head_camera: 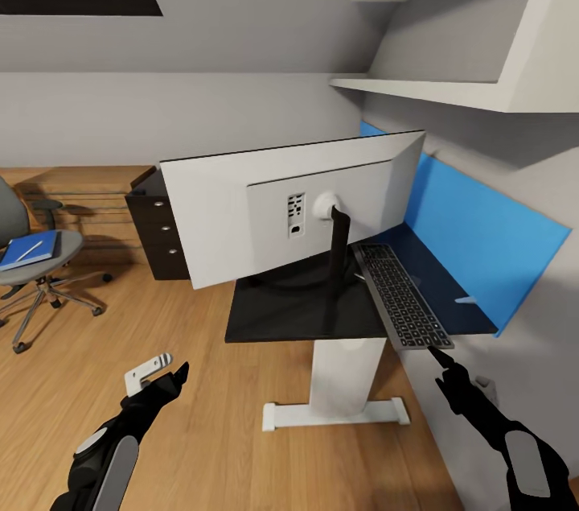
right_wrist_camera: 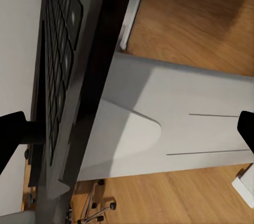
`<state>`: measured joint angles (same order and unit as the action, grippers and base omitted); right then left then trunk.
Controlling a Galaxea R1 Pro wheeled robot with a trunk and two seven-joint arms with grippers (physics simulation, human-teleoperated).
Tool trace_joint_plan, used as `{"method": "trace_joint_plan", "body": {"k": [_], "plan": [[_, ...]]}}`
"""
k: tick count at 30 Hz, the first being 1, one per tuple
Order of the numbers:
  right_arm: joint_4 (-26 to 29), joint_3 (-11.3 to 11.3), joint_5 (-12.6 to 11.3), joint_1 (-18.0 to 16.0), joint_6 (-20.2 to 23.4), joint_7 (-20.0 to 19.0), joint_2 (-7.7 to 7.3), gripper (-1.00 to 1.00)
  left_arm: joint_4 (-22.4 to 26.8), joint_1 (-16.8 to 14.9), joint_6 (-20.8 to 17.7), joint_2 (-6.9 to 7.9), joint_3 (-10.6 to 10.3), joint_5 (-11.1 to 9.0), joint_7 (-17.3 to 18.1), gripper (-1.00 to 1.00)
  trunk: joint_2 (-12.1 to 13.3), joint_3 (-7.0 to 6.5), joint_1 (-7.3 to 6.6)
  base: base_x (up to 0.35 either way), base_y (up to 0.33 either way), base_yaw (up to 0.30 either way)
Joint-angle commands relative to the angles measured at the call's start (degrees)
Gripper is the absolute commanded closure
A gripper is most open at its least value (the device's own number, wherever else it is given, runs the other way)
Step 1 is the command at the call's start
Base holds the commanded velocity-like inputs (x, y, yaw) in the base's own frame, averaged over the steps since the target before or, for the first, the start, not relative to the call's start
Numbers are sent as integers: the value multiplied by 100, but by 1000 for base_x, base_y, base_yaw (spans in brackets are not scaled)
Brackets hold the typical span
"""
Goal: In the bedroom, organize the workspace by keeping the computer under the desk, ensuring the monitor is on the desk, placing the keyboard on the desk next to the monitor, placing the mouse on the desk next to the keyboard, moving the folder from the swivel chair onto the desk next to the mouse, stacking the notebook on top of the folder with the pen on top of the notebook, and positioning the swivel chair next to the desk.
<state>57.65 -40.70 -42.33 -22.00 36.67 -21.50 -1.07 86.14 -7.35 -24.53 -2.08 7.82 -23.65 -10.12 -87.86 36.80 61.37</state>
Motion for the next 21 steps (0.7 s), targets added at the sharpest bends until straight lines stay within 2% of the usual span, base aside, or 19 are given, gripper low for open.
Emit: {"method": "trace_joint_plan", "body": {"k": [1, 5, 10, 14, 21], "plan": [[0, -17, -12, -6, 42, -12, 2, -100, 9, -5, -27, -3, 5, -61, -34, -100, -3, 5, 0, 5, 2, 0], [0, -17, -12, -6, 42, -12, 2, -100, 9, -5, -26, -3, 4, -61, -34, -100, 157, -66, -88, 2, 1, 0], [0, -17, -12, -6, 42, -12, 2, -100, 9, -7, -27, -3, 3, -61, -34, -100, 157, -66, -88, 0, 0, 0], [0, -17, -12, -6, 46, -12, -2, -100, 9, -9, -26, -3, 2, -61, -40, -100, 318, -138, -176, 0, 0, 0], [0, -20, -30, -6, 59, -12, -7, -100, 9, -5, -26, -3, 1, -61, -36, -100, 318, -138, -176, 0, 0, 0]]}}
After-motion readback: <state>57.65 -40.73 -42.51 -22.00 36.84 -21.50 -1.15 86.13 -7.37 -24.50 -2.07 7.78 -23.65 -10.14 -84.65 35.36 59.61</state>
